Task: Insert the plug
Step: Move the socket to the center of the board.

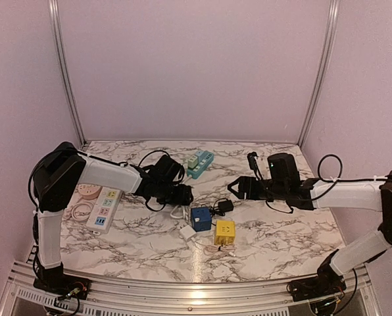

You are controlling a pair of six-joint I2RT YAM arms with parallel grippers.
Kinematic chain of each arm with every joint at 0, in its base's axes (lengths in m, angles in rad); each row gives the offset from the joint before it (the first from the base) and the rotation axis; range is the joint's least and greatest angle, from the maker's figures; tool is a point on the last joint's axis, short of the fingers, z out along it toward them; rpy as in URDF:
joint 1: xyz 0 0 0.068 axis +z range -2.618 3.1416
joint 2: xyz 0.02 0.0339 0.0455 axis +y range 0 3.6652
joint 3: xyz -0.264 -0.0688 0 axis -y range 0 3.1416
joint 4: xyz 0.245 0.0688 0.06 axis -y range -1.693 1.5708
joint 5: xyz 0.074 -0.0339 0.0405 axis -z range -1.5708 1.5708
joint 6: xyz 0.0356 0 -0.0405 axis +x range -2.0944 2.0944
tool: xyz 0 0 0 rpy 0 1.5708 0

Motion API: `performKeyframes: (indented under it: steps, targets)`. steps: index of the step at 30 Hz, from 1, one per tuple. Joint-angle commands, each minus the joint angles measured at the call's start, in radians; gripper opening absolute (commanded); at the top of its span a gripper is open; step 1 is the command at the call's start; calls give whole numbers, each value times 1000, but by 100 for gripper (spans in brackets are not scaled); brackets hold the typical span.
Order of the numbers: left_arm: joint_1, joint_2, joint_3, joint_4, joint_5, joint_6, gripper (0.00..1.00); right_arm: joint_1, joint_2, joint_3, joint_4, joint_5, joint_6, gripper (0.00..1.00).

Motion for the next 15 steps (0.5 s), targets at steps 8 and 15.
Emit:
performKeyframes:
  steps: [8, 15]
  targets:
    - [54, 118, 121, -87, 6, -2, 26, -3, -225, 27, -185, 145, -64, 75]
    - [118, 186, 238, -80, 102, -41, 25, -17, -254, 9, -196, 162, -70, 76]
